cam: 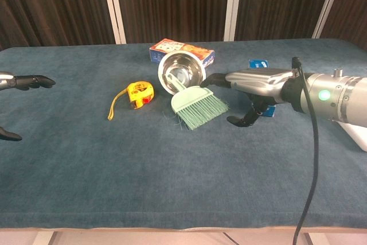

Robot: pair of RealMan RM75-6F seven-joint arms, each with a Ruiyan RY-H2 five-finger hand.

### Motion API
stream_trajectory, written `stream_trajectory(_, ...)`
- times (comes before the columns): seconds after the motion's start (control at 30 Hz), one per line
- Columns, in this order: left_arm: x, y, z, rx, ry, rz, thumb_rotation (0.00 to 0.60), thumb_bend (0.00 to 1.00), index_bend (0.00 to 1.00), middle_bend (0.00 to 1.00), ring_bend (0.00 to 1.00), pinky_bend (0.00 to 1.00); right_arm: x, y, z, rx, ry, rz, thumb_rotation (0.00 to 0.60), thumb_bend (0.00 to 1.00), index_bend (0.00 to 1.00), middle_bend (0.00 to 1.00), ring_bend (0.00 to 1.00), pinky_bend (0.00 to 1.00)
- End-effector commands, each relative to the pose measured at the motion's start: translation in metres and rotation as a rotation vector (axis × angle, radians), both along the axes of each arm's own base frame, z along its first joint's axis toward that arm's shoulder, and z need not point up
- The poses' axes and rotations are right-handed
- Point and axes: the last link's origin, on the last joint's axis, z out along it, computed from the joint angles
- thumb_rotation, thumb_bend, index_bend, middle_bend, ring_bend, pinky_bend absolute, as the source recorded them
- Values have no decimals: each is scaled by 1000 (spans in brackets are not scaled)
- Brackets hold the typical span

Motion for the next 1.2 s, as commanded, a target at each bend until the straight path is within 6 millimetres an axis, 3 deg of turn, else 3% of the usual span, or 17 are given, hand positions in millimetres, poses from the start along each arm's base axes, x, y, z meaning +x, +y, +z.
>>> stream_trajectory(0.03, 1, -1, 1, 11, 12, -9, 600, 97, 0, 55, 12, 85, -2, 0, 0, -2, 3, -5, 600, 394, 0, 0, 0, 0)
stream_trajectory(0.17, 3, -5, 13, 46, 19, -27, 600, 98, 0, 55, 12, 85, 0, 2, 6, -9, -8, 4, 600, 393, 0, 0, 0, 0)
stream_trajectory(0.33, 2, -43, 59, 204, 75, -90, 600, 98, 0, 55, 12, 85, -7, 10, 52, -109, -31, 35, 600, 394, 0, 0, 0, 0)
stream_trajectory(0.47, -7, -90, 79, 269, 123, -81, 600, 98, 0, 55, 12, 85, -36, 23, 97, -190, -23, -3, 600, 394, 12, 0, 0, 0)
stream_trajectory(0.6, -26, -142, 94, 364, 208, -91, 600, 98, 0, 55, 15, 85, -82, 41, 144, -274, -14, -68, 600, 403, 105, 0, 0, 0)
stream_trajectory(0.63, -31, -152, 95, 384, 204, -95, 600, 98, 0, 55, 19, 85, -93, 45, 153, -291, -8, -81, 600, 412, 125, 0, 0, 0)
stream_trajectory(0.73, -35, -160, 94, 398, 195, -96, 600, 98, 0, 59, 26, 85, -101, 47, 159, -303, -7, -87, 600, 437, 171, 0, 0, 0)
stream_trajectory(0.83, -49, -187, 92, 438, 168, -109, 600, 98, 0, 62, 28, 68, -139, 57, 179, -349, 18, -137, 600, 482, 237, 0, 0, 0)
stream_trajectory(0.9, -62, -202, 79, 456, 236, -131, 600, 98, 0, 62, 28, 51, -182, 66, 191, -371, 33, -246, 600, 521, 257, 0, 0, 0)
stream_trajectory(1.07, -76, -202, 59, 424, 252, -128, 600, 98, 0, 62, 28, 46, -223, 66, 186, -345, 35, -313, 600, 569, 306, 0, 0, 0)
stream_trajectory(1.2, -78, -200, 54, 411, 267, -131, 600, 98, 0, 62, 28, 46, -241, 64, 177, -326, 52, -345, 600, 574, 307, 0, 0, 0)
